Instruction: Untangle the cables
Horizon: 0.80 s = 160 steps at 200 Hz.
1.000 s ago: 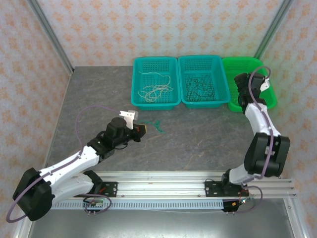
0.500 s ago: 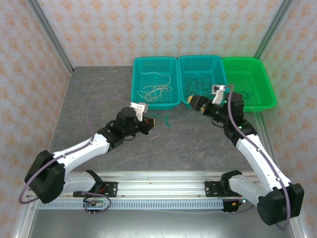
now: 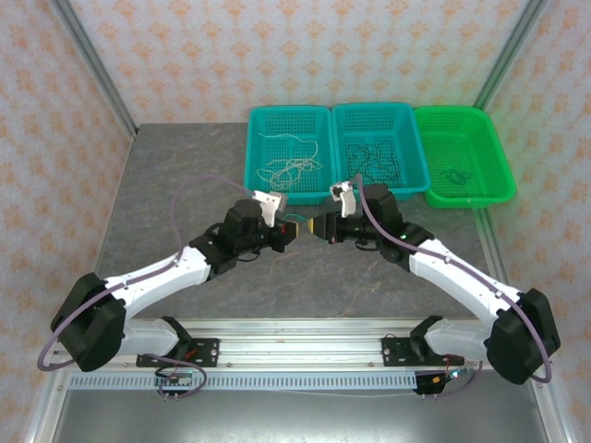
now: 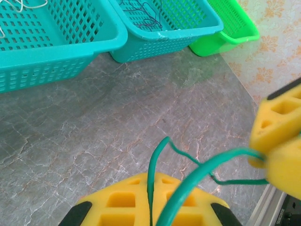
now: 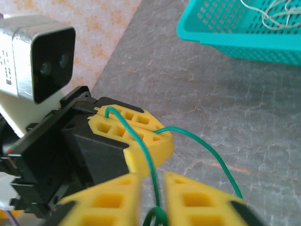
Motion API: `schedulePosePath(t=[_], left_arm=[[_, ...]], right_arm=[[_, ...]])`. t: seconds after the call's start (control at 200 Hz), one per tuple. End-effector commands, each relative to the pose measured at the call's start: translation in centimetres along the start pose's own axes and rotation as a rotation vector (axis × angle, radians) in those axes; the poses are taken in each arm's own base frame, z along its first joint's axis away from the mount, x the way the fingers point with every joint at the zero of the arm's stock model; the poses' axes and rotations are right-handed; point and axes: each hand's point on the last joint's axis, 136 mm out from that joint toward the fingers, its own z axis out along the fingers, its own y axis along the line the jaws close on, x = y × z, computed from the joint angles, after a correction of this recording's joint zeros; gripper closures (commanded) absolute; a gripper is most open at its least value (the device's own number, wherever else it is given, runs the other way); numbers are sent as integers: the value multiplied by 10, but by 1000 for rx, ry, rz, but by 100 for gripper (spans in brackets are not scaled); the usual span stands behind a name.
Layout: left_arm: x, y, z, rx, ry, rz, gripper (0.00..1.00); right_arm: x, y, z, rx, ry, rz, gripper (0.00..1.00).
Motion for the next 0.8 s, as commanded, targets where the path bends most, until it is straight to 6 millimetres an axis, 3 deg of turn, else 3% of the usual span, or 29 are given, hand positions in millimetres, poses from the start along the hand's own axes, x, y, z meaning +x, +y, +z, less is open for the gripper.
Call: schedulePosePath(t=[0.0, 0.05, 0.16, 0.24, 0.38, 0.455, 0.551, 0.581, 0.681, 0.796], left_arm=[[-16, -10, -11, 14, -51, 27, 100], [-17, -11, -13, 15, -58, 25, 93], [-21, -16, -18, 36, -80, 26, 59], [-26, -18, -24, 42, -113, 27, 41], [-31, -19, -41, 35, -156, 44, 21], [-31, -17, -50, 15, -167, 54, 15], [-28, -11, -61, -17, -177, 60, 4], [-26, -9, -65, -25, -181, 61, 0], [-22, -5, -76, -41, -192, 62, 0], [-19, 1, -89, -69, -216, 62, 0]], right_arm=[[-25, 8, -7, -8, -126, -56, 100], [-31, 8, -11, 2, -163, -58, 100], [-46, 2, -24, 71, -254, -59, 100], [-64, -6, -36, 130, -330, -54, 100], [-106, -39, -73, 283, -531, 18, 100], [-130, -68, -104, 386, -684, 81, 100], [-152, -123, -155, 536, -894, 247, 100], [-155, -144, -171, 579, -950, 322, 100], [-166, -198, -213, 634, -1103, 501, 100], [-162, -259, -245, 803, -1203, 625, 100]])
